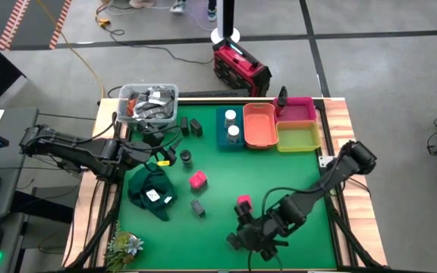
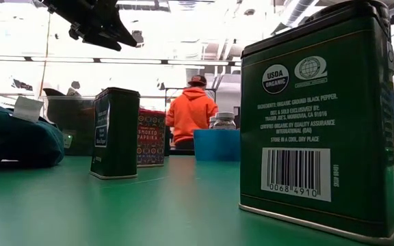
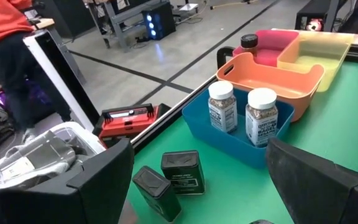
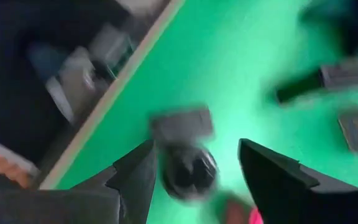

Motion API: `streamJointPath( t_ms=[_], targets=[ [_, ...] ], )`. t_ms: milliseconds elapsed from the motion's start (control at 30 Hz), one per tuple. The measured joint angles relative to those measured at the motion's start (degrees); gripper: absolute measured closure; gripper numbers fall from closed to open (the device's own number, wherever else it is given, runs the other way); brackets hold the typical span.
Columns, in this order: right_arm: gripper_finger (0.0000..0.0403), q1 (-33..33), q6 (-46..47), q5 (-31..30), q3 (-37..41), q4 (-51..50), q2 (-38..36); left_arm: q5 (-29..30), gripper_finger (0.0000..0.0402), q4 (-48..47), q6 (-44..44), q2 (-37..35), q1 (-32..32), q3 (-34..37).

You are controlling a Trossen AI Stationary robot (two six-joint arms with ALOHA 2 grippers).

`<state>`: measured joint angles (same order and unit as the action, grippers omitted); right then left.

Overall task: Sort spices by type
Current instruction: Put the bottom black seasoning bottle into the pink bin

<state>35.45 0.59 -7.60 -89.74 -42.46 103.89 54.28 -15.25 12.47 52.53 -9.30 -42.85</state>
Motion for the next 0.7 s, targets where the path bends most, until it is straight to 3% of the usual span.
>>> streamJointPath(
  t_ms=[700],
  targets=[
    [0.0142, -1.05, -8.17, 1.97, -0.83, -3.27, 4.38, 0.00, 0.0054, -0.96, 1.31, -0.02, 0.00, 0.00]
  ],
)
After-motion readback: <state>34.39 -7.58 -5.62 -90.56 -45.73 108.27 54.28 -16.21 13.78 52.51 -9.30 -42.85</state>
